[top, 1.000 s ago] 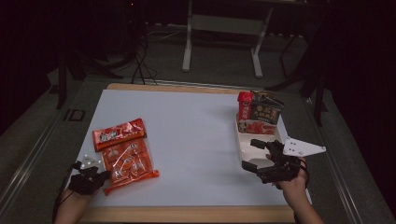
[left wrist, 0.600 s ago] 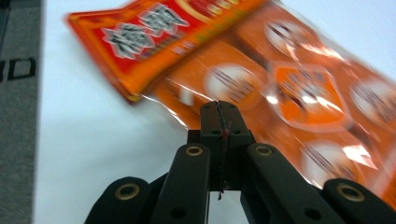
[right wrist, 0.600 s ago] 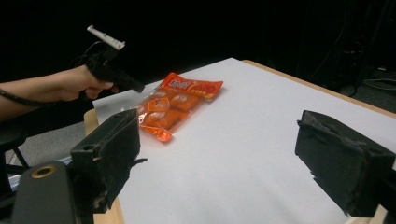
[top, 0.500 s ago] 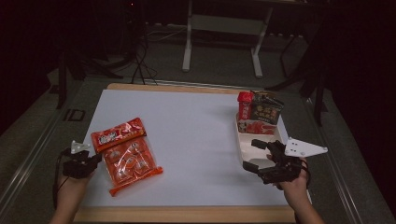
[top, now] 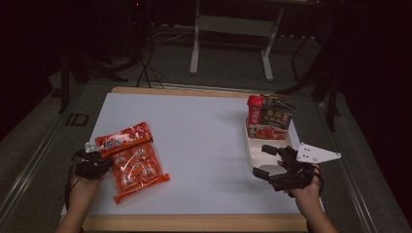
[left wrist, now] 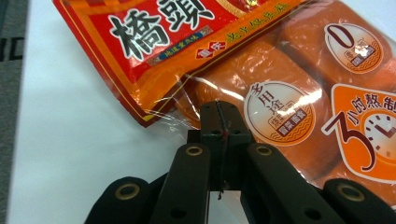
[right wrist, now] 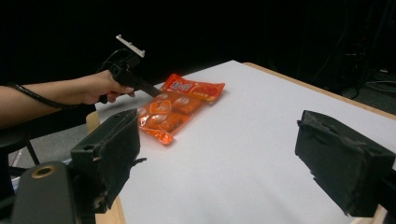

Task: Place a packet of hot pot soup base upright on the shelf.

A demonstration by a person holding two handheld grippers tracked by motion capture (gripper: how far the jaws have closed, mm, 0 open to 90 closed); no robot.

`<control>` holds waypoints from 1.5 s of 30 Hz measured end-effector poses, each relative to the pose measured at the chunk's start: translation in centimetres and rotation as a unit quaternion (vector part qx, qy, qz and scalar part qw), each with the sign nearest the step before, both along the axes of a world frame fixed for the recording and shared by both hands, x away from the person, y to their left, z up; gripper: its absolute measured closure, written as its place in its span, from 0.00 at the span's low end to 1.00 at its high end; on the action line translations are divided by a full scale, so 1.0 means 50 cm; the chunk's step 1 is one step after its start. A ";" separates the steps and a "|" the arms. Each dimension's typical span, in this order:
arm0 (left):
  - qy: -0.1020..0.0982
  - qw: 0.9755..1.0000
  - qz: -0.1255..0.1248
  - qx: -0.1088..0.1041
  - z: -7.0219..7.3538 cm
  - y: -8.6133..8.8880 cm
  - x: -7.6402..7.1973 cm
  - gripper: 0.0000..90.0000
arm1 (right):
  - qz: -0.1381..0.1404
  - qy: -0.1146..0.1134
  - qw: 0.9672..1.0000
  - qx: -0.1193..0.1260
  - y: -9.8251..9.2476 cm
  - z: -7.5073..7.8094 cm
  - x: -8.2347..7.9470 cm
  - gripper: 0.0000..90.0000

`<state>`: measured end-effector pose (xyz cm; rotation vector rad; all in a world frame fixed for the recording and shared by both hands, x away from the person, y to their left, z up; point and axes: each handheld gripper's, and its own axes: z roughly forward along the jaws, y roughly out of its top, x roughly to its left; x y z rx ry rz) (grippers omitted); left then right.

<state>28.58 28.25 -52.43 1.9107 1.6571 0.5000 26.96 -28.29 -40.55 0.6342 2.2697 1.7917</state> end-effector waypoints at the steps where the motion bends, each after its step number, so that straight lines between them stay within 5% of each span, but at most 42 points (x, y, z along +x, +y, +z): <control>1: -0.001 1.000 -0.003 0.003 0.000 -0.006 0.002 1.00 | 0.001 -0.001 1.000 -0.001 0.001 0.000 0.000 0.15; 11: -0.003 0.998 -0.061 0.006 0.005 -0.107 0.033 1.00 | 0.000 0.000 1.000 0.000 -0.001 0.000 -0.001 0.15; 25: -0.010 0.992 -0.125 0.013 0.007 -0.220 0.057 1.00 | -0.002 0.001 1.000 0.001 -0.006 -0.001 -0.001 0.15; 34: -0.019 0.991 -0.133 0.017 0.023 -0.200 0.025 1.00 | -0.002 0.003 1.000 0.002 -0.009 -0.002 0.000 0.15; 40: 0.005 0.986 -0.166 0.025 0.022 -0.200 -0.017 1.00 | -0.001 0.000 1.000 -0.001 -0.004 0.001 -0.002 0.15; 45: 0.015 0.986 -0.165 0.007 0.006 -0.205 -0.048 1.00 | -0.001 0.000 1.000 0.004 -0.005 0.002 -0.003 0.15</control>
